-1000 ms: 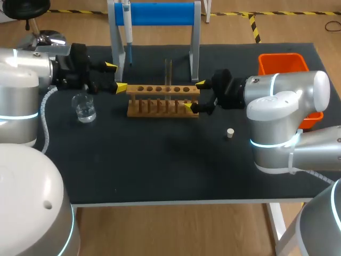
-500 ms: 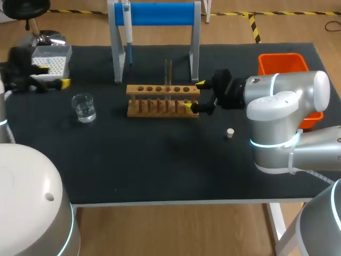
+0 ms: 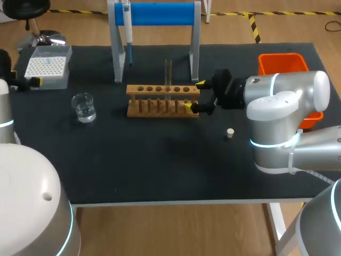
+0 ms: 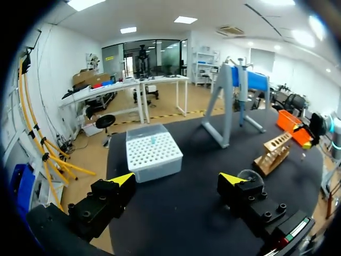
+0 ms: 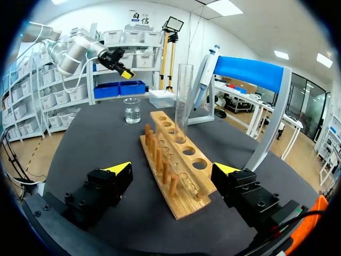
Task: Invert the test tube, pick up the pipette, mount the tip to pipette, aspirate from beaker and dispense into the tube, eject the tip, return the pipette, and cap with the stopper.
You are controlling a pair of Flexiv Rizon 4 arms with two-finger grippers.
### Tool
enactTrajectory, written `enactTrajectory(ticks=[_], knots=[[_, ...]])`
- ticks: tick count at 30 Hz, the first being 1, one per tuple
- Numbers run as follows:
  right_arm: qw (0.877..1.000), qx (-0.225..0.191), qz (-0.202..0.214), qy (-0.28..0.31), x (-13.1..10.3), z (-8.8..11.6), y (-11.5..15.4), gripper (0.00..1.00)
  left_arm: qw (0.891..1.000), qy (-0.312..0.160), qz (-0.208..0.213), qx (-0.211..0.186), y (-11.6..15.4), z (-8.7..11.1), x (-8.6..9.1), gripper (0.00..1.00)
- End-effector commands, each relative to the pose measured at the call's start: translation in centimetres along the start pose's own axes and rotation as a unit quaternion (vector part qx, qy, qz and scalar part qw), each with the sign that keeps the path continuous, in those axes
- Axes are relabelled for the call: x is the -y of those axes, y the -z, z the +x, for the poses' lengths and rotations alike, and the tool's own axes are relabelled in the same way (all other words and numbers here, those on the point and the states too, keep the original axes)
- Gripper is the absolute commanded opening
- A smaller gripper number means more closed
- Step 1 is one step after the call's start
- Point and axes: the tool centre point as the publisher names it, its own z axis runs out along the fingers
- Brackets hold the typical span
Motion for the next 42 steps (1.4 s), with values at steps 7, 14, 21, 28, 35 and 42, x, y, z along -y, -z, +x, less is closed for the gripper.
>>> enactTrajectory(ticks=[7,14,21,28,35,42], knots=[[1.000,-0.001,-0.001,0.000,0.0,0.0,0.1,1.00,0.998,-0.002,0.000,0.055,-4.5,-1.9,1.3,1.00],[1.000,-0.001,-0.001,0.000,0.0,0.0,0.1,1.00,0.998,0.003,-0.002,0.064,-5.9,-2.8,1.9,1.00],[1.000,-0.001,-0.001,0.000,0.0,0.0,0.1,1.00,0.997,0.013,-0.005,0.074,-7.1,-3.3,2.0,1.00],[1.000,-0.001,-0.001,0.000,0.0,0.0,0.1,1.00,0.997,0.016,-0.013,0.079,-8.6,-3.3,1.6,1.00],[1.000,-0.001,-0.001,0.000,0.0,0.0,0.1,1.00,0.996,0.025,-0.010,0.086,-9.5,-3.6,1.5,1.00],[1.000,-0.001,-0.001,0.000,0.0,0.0,0.1,1.00,0.995,0.033,0.000,0.093,-10.0,-3.8,1.7,1.00]])
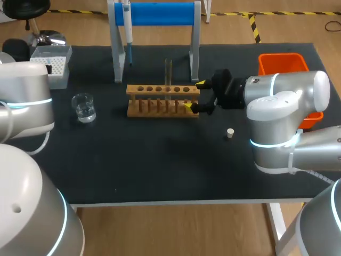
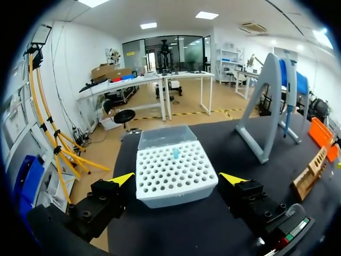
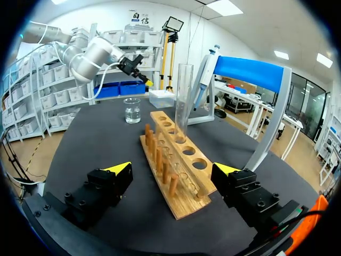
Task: Invert the test tube, pick up the pipette, mount the tip to pipette, aspirate from beaker and dispense into the tube, eject the tip, return the pipette, and cap with the stopper.
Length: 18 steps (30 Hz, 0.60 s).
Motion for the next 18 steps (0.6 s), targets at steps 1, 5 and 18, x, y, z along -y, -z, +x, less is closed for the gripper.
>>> enactTrajectory(ticks=[1,5,18], knots=[[1.000,-0.001,-0.001,0.000,0.0,0.0,0.1,1.00,1.000,0.004,0.010,0.007,-0.8,0.1,-0.3,1.00],[1.000,-0.001,-0.001,0.000,0.0,0.0,0.1,1.00,1.000,0.007,0.019,0.007,-1.0,0.0,-0.1,1.00],[1.000,-0.001,-0.001,0.000,0.0,0.0,0.1,1.00,0.999,0.006,0.032,0.004,-2.5,0.0,0.7,1.00]])
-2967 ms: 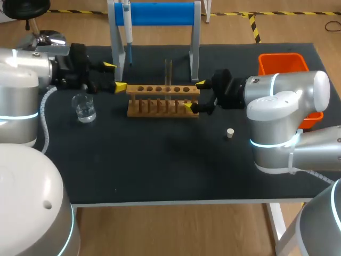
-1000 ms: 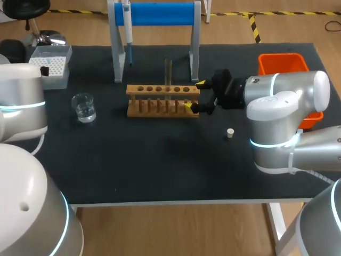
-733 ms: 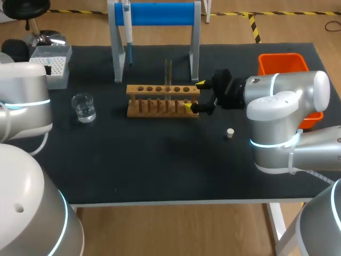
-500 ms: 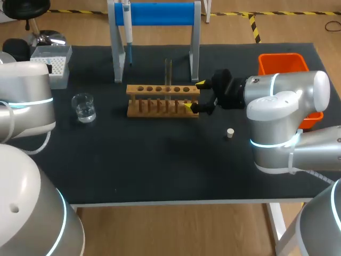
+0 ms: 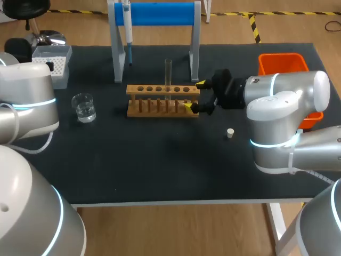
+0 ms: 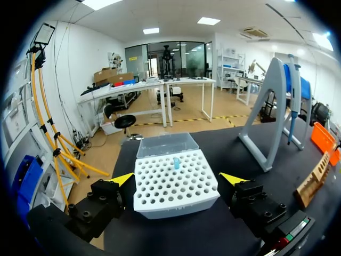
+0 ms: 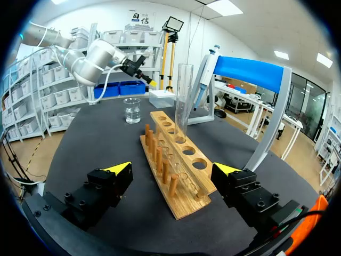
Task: Invert the test tube, pick up the pipette, mount the tip to pipette, aspirate from beaker and dispense into the tube, eject the tip, return the pipette, and cap with the stopper.
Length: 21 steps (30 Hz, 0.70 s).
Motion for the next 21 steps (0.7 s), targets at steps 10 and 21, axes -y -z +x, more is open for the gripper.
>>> enactTrajectory(ticks=[10,21], knots=[[1.000,-0.001,-0.001,0.000,0.0,0.0,0.1,1.00,1.000,0.004,0.011,0.002,-2.2,0.0,0.1,1.00],[1.000,-0.001,-0.001,0.000,0.0,0.0,0.1,1.00,1.000,0.004,0.013,0.000,-3.3,0.2,0.4,1.00]])
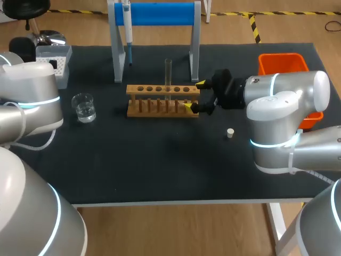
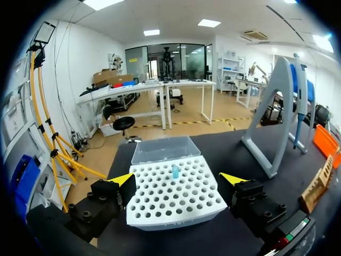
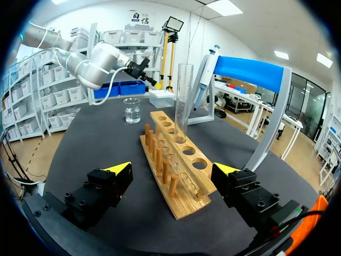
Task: Invert the test tube, pick up the pipette, mount the tip to pipette, aspirate from beaker and dispense into the tube, eject the tip, return the pipette, and cap with the stopper.
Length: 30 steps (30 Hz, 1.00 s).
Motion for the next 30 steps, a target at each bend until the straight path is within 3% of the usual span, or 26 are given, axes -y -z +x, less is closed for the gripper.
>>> enactTrajectory(ticks=[1,4,12,15,30], knots=[[1.000,-0.001,-0.001,0.000,0.0,0.0,0.1,1.00,1.000,-0.001,0.004,0.002,-0.8,0.1,-0.1,1.00],[1.000,-0.001,-0.001,0.000,0.0,0.0,0.1,1.00,1.000,-0.001,0.004,0.001,-1.0,0.1,-0.1,1.00],[1.000,-0.001,-0.001,0.000,0.0,0.0,0.1,1.00,1.000,-0.001,0.004,-0.001,-1.5,0.2,0.0,0.72],[1.000,-0.001,-0.001,0.000,0.0,0.0,0.1,1.00,1.000,0.000,0.004,-0.002,-1.7,0.2,0.0,0.67],[1.000,-0.001,-0.001,0.000,0.0,0.0,0.1,1.00,1.000,0.000,0.003,-0.002,-2.7,0.4,0.2,0.60]])
